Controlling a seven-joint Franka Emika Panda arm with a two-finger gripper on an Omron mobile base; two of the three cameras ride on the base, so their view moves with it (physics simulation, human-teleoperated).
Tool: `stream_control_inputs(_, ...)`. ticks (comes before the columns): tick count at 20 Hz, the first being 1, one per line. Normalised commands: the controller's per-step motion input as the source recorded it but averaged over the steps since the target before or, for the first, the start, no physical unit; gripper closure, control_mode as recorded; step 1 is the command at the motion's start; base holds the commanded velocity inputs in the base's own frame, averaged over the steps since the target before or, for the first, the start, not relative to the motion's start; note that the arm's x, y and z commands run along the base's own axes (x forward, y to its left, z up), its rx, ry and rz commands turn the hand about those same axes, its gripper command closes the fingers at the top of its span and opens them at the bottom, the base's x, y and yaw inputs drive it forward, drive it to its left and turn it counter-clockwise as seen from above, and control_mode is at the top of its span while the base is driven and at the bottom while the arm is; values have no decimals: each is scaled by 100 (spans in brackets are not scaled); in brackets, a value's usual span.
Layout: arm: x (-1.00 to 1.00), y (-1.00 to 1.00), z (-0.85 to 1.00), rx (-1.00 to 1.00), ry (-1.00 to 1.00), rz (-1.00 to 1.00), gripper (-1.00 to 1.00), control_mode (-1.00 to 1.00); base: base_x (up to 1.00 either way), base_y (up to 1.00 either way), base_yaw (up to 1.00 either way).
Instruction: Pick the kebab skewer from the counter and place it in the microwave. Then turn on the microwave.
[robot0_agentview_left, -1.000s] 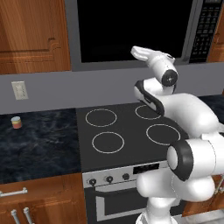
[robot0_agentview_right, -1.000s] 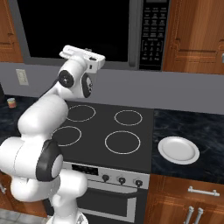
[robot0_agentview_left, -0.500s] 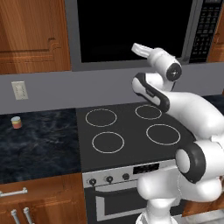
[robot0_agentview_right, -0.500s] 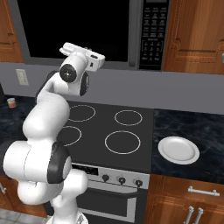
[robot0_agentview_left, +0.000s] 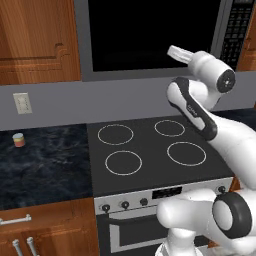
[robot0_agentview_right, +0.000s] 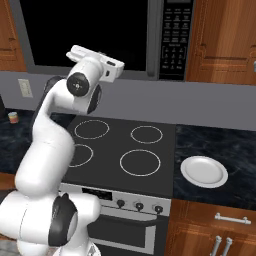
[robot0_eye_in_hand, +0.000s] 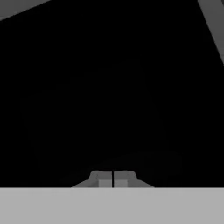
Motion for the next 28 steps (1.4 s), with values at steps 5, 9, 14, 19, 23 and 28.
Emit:
stream_control_inputs(5,-65,-65,12,0,2,0,100,-100,0,0,0)
stream_control_inputs(9,-9,-88,0,5,16,0,100,-100,0,0,0)
stream_control_inputs(14,26,-87,-5,23,14,0,100,-100,0,0,0)
stream_control_inputs(19,12,-57,-2,31,11,0,100,-100,0,0,0)
stream_control_inputs(23,0,-27,-16,30,7,0,100,-100,0,0,0)
stream_control_inputs(28,0,-17,-34,29,2,0,100,-100,0,0,0)
